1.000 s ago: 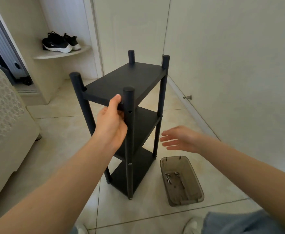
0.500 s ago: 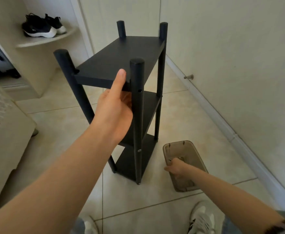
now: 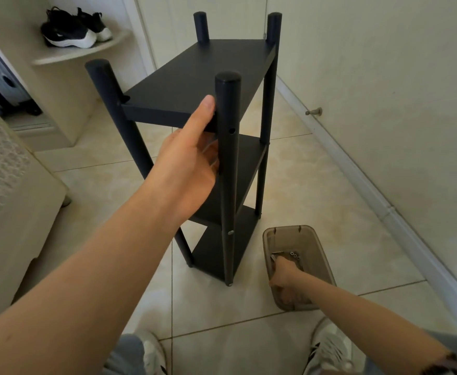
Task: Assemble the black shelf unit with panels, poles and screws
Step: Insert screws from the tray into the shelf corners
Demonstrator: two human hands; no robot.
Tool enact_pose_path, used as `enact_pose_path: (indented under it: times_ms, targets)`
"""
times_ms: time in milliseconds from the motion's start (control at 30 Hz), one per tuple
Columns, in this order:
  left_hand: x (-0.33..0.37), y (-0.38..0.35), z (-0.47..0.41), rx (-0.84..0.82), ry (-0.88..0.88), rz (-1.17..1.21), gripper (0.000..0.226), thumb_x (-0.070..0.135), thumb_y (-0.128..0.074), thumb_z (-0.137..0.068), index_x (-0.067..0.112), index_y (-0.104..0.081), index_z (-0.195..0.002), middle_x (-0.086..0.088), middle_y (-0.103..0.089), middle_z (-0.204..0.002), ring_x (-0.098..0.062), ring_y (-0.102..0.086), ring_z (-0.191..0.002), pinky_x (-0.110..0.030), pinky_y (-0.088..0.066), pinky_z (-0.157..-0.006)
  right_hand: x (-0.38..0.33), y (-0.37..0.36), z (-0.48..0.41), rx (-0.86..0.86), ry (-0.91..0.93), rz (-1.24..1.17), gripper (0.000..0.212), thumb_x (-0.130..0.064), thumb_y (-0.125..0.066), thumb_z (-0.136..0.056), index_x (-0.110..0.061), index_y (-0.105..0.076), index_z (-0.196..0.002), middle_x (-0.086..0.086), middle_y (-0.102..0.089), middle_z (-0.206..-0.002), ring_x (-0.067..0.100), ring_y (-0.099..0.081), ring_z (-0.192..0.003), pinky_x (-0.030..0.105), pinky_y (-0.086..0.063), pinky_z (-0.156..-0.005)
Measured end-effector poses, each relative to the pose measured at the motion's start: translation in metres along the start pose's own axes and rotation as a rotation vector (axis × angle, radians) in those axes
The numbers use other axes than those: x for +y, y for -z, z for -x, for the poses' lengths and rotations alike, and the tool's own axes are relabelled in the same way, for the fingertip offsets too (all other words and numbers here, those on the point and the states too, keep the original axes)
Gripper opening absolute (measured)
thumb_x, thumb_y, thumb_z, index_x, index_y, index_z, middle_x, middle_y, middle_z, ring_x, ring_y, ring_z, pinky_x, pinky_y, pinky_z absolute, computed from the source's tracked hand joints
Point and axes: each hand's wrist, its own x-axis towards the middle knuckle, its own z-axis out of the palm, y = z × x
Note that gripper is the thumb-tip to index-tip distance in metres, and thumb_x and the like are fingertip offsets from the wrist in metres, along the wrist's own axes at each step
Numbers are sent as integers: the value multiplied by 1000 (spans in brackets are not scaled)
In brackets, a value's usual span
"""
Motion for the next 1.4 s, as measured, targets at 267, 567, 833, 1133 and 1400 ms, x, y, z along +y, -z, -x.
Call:
enact_pose_path:
  times_ms: [267,567,833,1133,1400]
  targets:
    - [0,3,5,-5,2,-9,25,42,-63,-93,26,-79,-84,5,-72,-94,-12,-70,-98,-32,-50,-93,-14,-39,13,-272,0,-174,37,-6,-70,-85,-13,-42,-108,9,-49,-106,27,-64,-77,33,-56,-45]
    - [-1,11,9,-74,-21,-27,30,38,-57,-98,30,-81,-81,8,-70,-93,-9,-68,-96,-28,-52,-94,-8,-27,-8,-167,65,-197,16,-10,-57,-94,-1,-63,-107,13,-67,-93,27,-70,-86,35,-60,-78]
    - [-3,16,5,-120,-25,-15,21,37,-62,-90,31,-81,-85,8,-74,-99,-12,-70,-104,-25,-56,-88,3,-39,-38,10,135,64,21,-13,-49,-100,-7,-62,-116,12,-65,-120,25,-61,-110,28,-47,-91]
    - [-6,20,2,-124,-29,-1,22,35,-60,-94,30,-79,-85,8,-73,-96,-11,-70,-101,-27,-55,-89,7,-61,-61,49,341,220,40,-18,-43,-101,-15,-44,-141,8,-48,-141,26,-51,-122,35,-38,-108]
    - [-6,19,2,-139,-46,-6,27,35,-57,-96,29,-79,-82,10,-71,-91,-11,-67,-99,-30,-51,-99,11,-67,-71,119,288,424,49,-16,-54,-96,-16,-38,-142,11,-48,-139,29,-51,-123,38,-46,-101]
